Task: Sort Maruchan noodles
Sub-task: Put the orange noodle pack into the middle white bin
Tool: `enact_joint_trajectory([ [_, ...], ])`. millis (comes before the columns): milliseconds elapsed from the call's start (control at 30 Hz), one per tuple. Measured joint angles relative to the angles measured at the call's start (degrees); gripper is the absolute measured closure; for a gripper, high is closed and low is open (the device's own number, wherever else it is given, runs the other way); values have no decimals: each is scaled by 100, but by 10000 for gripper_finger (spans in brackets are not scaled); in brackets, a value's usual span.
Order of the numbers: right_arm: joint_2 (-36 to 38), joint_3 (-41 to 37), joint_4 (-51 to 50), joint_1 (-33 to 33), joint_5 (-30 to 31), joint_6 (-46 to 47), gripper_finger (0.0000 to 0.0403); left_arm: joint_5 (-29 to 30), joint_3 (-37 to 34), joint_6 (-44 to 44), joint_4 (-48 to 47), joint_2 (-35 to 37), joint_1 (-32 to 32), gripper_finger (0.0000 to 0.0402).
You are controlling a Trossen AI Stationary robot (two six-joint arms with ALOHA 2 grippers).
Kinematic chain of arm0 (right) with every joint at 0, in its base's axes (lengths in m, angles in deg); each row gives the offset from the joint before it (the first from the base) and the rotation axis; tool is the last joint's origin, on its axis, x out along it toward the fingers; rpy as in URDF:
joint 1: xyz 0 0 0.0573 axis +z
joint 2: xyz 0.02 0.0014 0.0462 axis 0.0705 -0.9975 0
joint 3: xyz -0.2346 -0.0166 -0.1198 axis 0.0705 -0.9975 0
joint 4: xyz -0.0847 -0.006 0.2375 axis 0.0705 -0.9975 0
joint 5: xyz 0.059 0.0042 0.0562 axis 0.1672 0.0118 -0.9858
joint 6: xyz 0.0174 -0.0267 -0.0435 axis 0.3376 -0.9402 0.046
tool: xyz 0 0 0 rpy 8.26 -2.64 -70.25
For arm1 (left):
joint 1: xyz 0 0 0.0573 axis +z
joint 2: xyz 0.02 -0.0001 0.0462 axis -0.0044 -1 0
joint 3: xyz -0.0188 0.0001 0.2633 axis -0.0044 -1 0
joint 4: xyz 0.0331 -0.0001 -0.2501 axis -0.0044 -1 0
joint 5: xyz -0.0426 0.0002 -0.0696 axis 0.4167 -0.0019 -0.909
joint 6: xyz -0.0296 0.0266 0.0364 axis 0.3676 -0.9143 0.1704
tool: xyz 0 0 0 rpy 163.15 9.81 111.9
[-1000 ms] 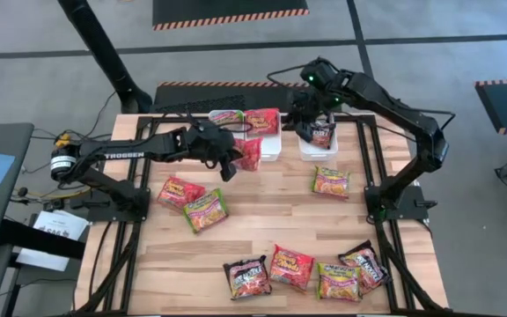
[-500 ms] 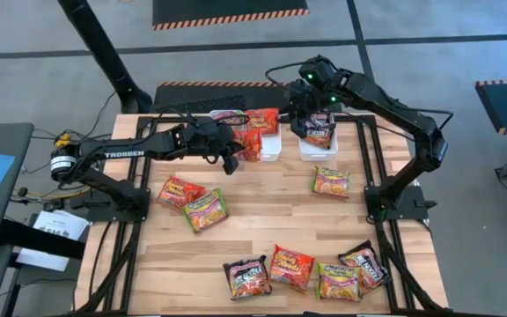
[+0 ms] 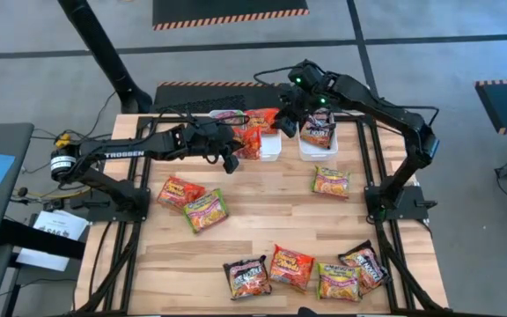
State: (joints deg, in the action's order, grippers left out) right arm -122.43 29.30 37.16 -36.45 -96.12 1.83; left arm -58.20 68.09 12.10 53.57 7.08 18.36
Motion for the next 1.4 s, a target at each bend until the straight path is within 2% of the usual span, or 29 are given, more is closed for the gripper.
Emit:
enact_joint_trajectory([
  [167, -258, 1, 51, 31, -362, 446, 168, 57, 0, -126, 7, 0, 7, 402],
  [600, -424, 10, 467, 268, -371, 1016, 168, 56, 0, -132, 13, 0, 7, 402],
  [900, -724, 5, 573, 437, -101, 1383, 168, 60, 0, -134, 6, 0, 7, 402],
  [1400, -711, 5, 993, 582, 426, 1782, 168, 50, -2, -113, 336, 0, 7, 402],
])
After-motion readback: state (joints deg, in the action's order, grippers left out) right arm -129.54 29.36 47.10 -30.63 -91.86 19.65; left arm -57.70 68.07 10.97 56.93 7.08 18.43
